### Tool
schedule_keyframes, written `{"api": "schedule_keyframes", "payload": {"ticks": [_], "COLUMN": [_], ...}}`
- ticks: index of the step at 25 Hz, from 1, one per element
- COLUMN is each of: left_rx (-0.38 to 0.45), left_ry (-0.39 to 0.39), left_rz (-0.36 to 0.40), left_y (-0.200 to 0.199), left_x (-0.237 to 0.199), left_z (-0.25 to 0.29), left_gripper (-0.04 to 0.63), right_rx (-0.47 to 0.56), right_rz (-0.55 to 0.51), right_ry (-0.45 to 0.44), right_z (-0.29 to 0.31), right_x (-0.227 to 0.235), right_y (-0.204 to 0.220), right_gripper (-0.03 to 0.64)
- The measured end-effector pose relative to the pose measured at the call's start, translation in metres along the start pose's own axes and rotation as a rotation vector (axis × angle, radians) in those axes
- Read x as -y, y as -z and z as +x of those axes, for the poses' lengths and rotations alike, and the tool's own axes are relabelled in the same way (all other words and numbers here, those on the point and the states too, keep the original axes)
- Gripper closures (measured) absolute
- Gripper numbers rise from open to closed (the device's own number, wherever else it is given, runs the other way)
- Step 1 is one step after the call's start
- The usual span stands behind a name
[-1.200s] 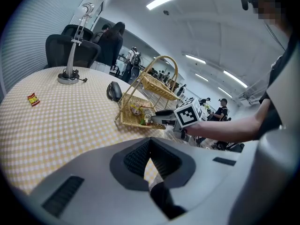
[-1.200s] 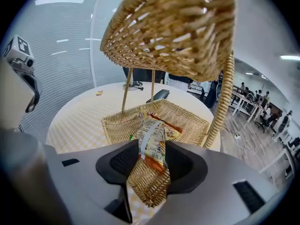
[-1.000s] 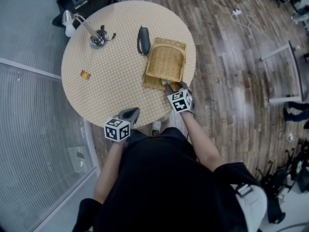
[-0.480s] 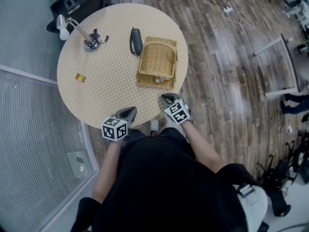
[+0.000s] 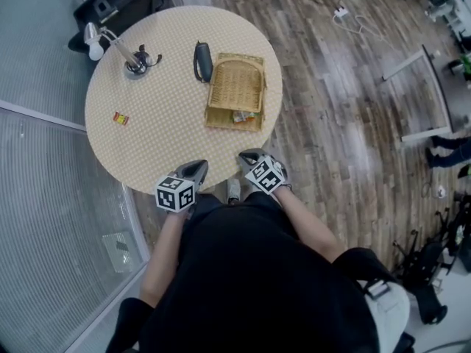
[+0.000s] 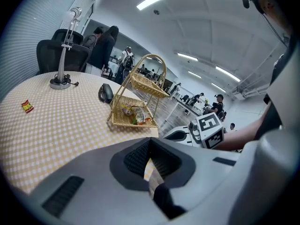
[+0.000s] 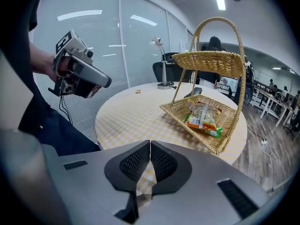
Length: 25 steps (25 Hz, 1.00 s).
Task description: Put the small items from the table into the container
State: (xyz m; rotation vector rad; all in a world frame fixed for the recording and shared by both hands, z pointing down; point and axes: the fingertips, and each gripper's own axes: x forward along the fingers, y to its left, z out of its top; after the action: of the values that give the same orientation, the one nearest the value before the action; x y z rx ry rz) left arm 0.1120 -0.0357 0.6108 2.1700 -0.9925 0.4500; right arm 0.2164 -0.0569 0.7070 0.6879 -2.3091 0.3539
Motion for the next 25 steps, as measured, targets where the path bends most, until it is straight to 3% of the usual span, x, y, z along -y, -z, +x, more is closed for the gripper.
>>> {"api": "schedule_keyframes", "payload": {"ticks": [8,25], "left_rx": [0.05,0.109], "left_ry": [0.01,-0.019], "left_rz": [0.012,-0.095], "left_y": [-0.002,0.001], "left_x": [0.006,-0.04], "left_z": [-0.013,-0.051], "left_gripper": [0.592,0.592], "right_rx": [0.003,-0.014], "right_rz": [-0.021,-0.041], "right_ry": [-0.019,-0.06], "right_z": [0.004,0.034], "right_x": [-0.012,-0.044], "right_y": [-0.005,-0.031], "right_gripper": [0.586,0.586]}}
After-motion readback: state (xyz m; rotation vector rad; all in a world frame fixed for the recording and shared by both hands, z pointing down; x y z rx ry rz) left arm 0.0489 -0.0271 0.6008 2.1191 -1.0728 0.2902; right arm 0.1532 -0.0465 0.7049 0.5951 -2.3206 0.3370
